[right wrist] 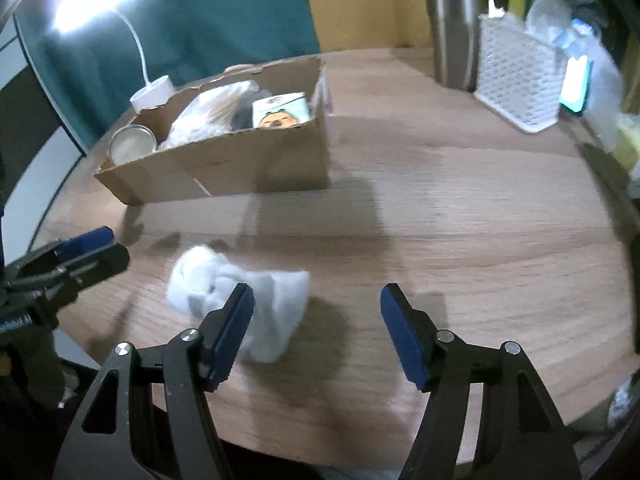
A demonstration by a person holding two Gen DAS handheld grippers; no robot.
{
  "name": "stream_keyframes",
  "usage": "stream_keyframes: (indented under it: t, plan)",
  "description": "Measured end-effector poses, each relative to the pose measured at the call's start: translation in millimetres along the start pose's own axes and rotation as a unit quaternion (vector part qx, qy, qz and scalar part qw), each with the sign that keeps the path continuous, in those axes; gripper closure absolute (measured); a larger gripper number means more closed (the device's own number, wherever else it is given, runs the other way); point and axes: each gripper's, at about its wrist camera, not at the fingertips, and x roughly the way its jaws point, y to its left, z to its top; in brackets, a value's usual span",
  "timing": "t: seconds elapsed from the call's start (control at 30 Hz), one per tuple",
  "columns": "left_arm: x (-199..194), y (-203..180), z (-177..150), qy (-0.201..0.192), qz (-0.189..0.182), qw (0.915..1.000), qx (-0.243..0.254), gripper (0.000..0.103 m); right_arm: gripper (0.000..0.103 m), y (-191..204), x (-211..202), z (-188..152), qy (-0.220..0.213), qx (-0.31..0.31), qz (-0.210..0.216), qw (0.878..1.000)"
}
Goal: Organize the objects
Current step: 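Reach the right gripper to the white cloth and grasp it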
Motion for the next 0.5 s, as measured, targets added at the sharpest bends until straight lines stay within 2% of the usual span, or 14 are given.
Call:
stream_keyframes:
  t: [0.13,0.23,0.27,0.5]
  plan:
    - [2,1,2,0.002,0.004,1.0,-0.001,0.032,0.034,2,12,4,0.015,0.017,0.03,0.999]
    - [6,3,1,0.009,0.006,0.9999,-0.001,0.032,0.035,5,14,7,0.014,0.017,0.037,0.999]
    - [7,4,1,0.012,0.007,0.9999,-0.001,0.032,0.042,5,15,8,0.014,0.02,0.042,0.999]
    - [8,9,-1,0.014,0.009,0.9999,-0.001,0.032,0.052,23,16,11,0.016,-0.001,0.043,0.999]
